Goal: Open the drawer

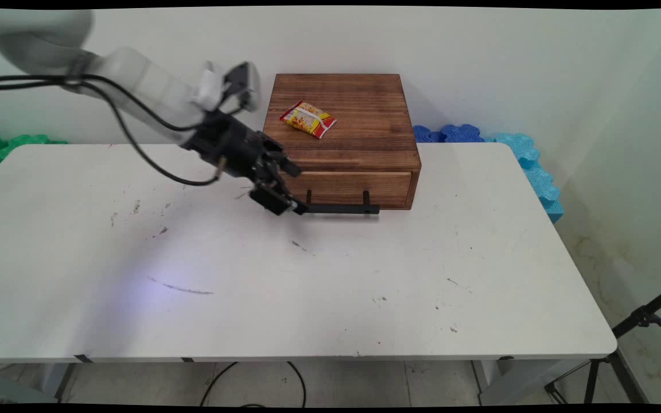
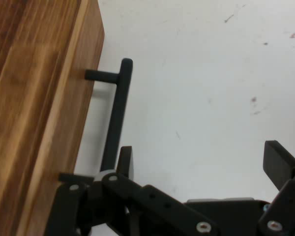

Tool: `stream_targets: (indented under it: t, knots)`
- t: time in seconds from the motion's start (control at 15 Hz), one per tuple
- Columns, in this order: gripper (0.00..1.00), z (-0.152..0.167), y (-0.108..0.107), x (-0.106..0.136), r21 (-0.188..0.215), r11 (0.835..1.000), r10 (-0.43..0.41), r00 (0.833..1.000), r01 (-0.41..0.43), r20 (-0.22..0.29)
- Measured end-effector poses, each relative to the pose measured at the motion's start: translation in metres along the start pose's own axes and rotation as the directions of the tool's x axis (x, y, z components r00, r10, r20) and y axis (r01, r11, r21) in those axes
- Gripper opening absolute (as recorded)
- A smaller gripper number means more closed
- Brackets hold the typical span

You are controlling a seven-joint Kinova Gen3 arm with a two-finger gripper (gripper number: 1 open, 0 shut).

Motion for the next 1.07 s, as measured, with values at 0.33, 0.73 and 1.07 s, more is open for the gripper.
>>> stream_targets:
  t: [0.33, 0.73, 1.07]
  knots:
    - [1.0, 0.05, -0.013, 0.015, 0.012, 0.997, 0.075, 0.995, -0.076, 0.071]
    - [1.0, 0.085, -0.024, 0.017, 0.015, 0.991, 0.127, 0.983, -0.13, 0.13]
    - [1.0, 0.113, -0.032, 0.013, 0.013, 0.988, 0.151, 0.975, -0.156, 0.165]
